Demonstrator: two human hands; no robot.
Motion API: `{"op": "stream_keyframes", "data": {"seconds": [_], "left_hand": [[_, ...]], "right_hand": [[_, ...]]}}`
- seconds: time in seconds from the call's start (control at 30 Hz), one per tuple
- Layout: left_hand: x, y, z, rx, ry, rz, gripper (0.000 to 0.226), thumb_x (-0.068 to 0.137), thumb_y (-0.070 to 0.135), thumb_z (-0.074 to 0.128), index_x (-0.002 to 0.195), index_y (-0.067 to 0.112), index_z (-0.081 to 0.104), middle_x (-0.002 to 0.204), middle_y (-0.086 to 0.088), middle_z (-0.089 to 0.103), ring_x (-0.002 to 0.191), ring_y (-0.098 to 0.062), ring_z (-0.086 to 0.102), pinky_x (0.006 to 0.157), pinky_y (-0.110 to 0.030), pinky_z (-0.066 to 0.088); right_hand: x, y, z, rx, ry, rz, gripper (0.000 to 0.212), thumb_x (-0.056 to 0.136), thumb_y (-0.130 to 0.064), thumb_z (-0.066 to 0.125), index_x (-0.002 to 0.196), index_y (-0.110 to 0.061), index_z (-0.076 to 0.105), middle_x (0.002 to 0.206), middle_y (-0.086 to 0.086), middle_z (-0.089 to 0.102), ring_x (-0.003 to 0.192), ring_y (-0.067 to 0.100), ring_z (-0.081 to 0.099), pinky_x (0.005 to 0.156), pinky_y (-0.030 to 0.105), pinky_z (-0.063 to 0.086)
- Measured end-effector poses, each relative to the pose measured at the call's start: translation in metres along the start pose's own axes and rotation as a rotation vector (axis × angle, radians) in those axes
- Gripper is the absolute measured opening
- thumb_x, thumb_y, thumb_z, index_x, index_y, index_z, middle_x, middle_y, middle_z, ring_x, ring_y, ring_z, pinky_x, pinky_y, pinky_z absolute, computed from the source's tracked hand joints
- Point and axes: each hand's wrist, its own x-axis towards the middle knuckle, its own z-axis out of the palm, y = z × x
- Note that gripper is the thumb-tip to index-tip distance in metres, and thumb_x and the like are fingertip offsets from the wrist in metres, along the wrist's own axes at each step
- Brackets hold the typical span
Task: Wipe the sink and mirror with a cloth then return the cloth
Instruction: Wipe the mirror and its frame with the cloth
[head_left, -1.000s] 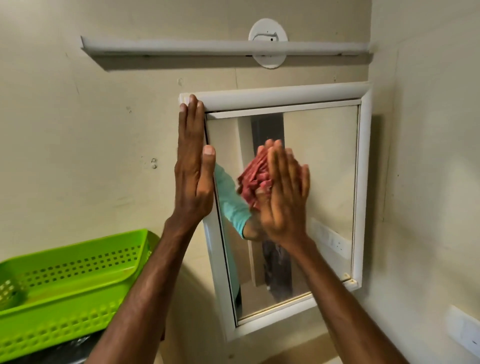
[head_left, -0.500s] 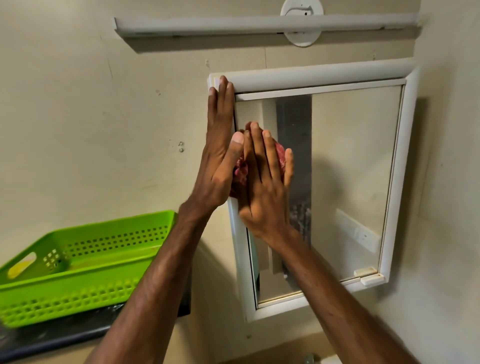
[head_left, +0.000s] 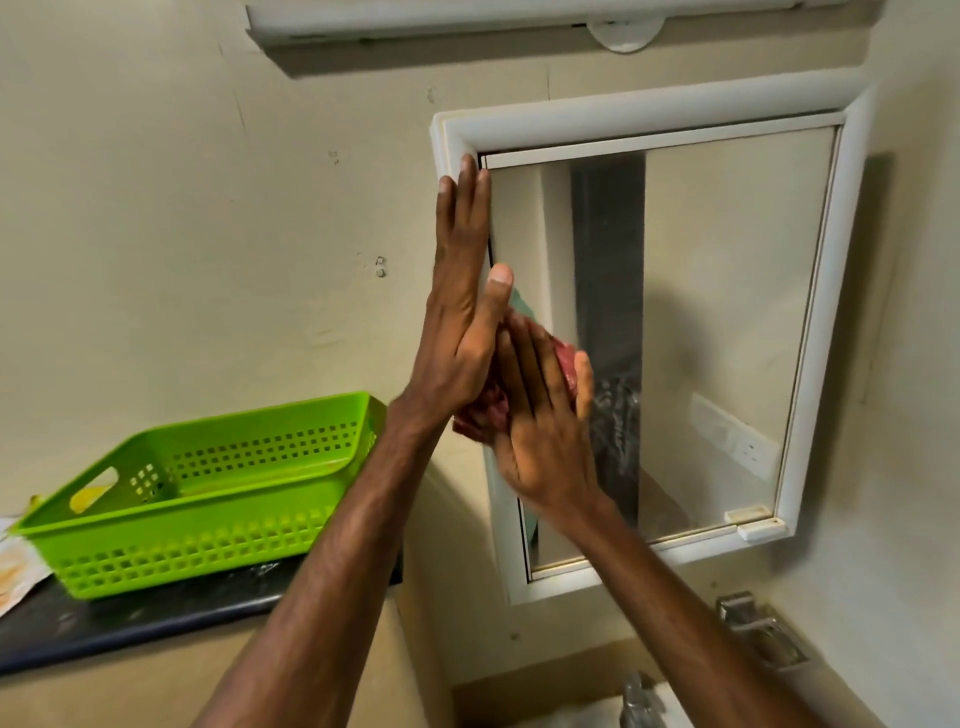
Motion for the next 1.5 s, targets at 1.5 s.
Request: {"op": "stream_keyframes", "data": {"seconds": [1.5], "left_hand": [[-0.04, -0.005, 0.059, 0.673, 0.195, -0.078, 0.067, 0.103, 0.02, 0.043, 0.158, -0.002, 0.013, 0.167, -0.021, 0.007, 0.157, -0.034, 0.005, 0.128, -0.05, 0.008]], "right_hand": [[-0.032, 0.13, -0.013, -0.016, 0.504, 0.892, 0.066, 0.111, -0.039, 0.032, 0.166, -0.005, 0.017, 0.174, 0.011, 0.017, 0.162, 0.023, 0.015, 0.13, 0.052, 0.018]]}}
